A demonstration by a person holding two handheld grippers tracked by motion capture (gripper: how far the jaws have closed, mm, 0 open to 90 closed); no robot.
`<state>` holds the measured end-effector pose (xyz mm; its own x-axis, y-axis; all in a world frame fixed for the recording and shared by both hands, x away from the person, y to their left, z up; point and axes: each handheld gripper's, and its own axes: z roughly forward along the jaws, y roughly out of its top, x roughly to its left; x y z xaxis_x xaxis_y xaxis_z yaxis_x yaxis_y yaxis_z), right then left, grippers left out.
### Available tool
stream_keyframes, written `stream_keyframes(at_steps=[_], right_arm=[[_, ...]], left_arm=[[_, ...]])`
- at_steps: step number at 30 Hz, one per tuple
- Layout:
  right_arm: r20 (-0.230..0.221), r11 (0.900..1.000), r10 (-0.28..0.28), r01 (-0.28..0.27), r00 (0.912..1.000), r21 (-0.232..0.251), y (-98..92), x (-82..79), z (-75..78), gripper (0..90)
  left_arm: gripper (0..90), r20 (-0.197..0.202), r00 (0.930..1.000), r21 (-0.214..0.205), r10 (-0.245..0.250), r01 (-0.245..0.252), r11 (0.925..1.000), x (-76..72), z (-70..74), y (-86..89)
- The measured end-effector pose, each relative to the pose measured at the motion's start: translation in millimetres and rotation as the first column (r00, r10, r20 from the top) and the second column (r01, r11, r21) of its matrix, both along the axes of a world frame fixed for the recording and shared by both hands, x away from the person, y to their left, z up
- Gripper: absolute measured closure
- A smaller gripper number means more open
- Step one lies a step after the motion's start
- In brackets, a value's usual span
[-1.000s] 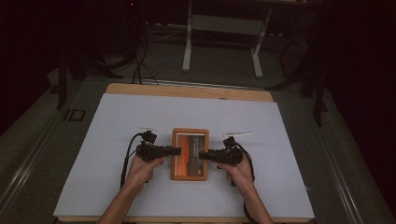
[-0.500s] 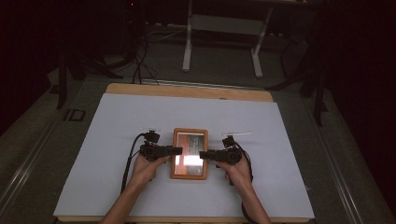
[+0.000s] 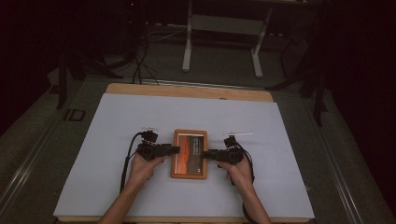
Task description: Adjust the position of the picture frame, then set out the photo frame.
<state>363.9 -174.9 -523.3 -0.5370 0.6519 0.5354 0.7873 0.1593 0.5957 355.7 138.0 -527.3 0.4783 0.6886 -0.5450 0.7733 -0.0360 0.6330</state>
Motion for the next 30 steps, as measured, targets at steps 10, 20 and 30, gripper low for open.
stream_keyframes(at_steps=[10,20,30], right_arm=[[0.086,0.9998,-0.019,0.020,0.9961,-0.007,-11.7,-2.5,12.5,50.7],[0.188,0.9948,-0.014,0.032,0.9820,-0.097,-11.1,-6.6,20.4,44.3],[0.269,0.9718,0.055,0.010,0.9615,-0.236,4.9,-14.3,26.9,42.0]], left_arm=[[43.1,0.096,0.9947,0.068,0.036,-0.043,0.9967,-10.9,15.8,7.9],[42.2,0.224,0.9696,0.156,0.098,-0.135,0.9784,-21.8,30.8,12.8],[42.2,0.290,0.9501,0.165,0.115,-0.168,0.9718,-29.6,39.6,13.5]])
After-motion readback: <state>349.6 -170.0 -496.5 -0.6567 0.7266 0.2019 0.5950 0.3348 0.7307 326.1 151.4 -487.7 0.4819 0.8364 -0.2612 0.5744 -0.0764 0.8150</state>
